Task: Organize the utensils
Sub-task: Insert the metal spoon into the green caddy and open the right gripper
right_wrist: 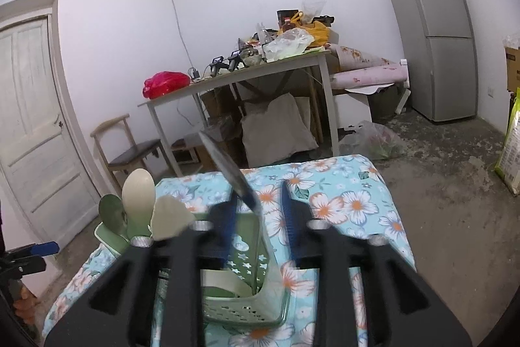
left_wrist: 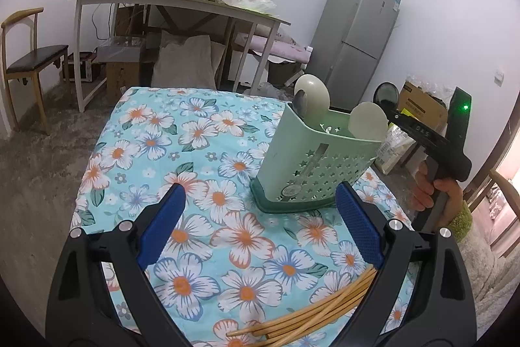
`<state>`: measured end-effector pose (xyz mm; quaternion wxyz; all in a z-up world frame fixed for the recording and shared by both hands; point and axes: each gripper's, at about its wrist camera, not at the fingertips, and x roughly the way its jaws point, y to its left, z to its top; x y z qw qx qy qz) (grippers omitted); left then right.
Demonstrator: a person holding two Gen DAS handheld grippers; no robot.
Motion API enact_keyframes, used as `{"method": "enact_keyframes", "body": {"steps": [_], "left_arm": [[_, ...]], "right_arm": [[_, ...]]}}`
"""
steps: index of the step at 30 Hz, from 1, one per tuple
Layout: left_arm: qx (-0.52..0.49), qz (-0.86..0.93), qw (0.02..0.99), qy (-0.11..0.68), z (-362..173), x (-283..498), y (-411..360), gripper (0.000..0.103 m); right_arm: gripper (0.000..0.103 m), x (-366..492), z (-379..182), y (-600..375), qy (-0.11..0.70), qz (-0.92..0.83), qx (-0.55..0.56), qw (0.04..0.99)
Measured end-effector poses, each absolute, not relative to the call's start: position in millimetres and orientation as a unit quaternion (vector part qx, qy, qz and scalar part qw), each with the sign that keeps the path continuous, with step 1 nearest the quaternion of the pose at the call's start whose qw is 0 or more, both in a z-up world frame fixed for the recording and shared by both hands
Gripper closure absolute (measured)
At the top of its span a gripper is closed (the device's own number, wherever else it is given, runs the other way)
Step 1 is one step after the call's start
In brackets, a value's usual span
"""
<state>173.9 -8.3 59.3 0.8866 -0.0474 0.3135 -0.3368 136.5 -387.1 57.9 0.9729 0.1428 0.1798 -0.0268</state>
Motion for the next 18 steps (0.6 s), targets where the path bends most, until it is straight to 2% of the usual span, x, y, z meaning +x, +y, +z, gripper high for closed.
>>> {"method": "enact_keyframes", "body": {"steps": [10,16,17,18], "left_arm": [[-0.052,-0.341,0.885,0.312,58.6,173.4,-7.0,0.013],[-0.056,-0.344,0.884,0.311,58.0,172.7,-6.5,0.013],[-0.059,-0.344,0.884,0.312,57.6,172.5,-6.8,0.013],[-0.061,-0.344,0.883,0.312,57.4,172.2,-6.1,0.013]], "right_arm": [[0.057,117.6,83.4,-398.1,0.153,-0.011,0.175,0.972],[0.057,152.2,97.2,-385.1,0.214,-0.018,0.102,0.971],[0.061,158.3,98.4,-382.2,0.222,-0.023,0.087,0.971],[0.079,160.6,99.7,-379.5,0.223,-0.019,0.081,0.971]]}}
